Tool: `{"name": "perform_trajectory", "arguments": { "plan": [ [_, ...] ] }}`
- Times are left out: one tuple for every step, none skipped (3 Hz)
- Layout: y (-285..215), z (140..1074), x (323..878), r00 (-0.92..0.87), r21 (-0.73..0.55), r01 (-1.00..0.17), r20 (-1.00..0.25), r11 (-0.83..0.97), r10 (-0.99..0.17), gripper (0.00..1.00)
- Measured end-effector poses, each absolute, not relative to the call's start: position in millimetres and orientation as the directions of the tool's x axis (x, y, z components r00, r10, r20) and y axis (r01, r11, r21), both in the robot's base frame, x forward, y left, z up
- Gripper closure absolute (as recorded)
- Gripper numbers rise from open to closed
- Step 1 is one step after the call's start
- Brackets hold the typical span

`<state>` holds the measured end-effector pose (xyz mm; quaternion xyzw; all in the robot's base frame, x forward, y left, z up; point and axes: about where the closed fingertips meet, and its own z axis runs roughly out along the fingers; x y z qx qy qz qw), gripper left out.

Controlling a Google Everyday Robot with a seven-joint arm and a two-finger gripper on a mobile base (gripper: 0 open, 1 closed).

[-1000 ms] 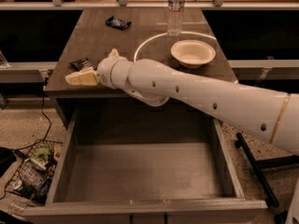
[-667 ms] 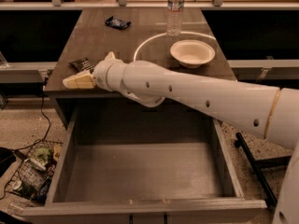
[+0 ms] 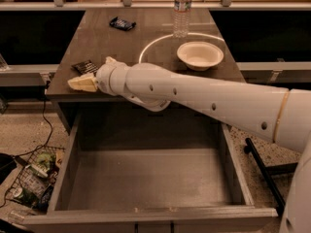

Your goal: Place rxbar chocolate into top drawer

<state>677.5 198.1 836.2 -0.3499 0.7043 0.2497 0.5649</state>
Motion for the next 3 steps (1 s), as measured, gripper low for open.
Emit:
{"name": "perform_trajectory", "arguments": {
  "plan": [
    [199.9,836.6,676.7,-0.116,-0.044,-0.777,-0.971,0.628,-0.211,0.41],
    [201.6,837.1,676.0,-0.115,-0.044,-0.778,-0.971,0.626,-0.211,0.65],
    [203.3,837.6,675.2,-0.114,-0.044,-0.78,-0.971,0.624,-0.211,0.88]
  ]
}}
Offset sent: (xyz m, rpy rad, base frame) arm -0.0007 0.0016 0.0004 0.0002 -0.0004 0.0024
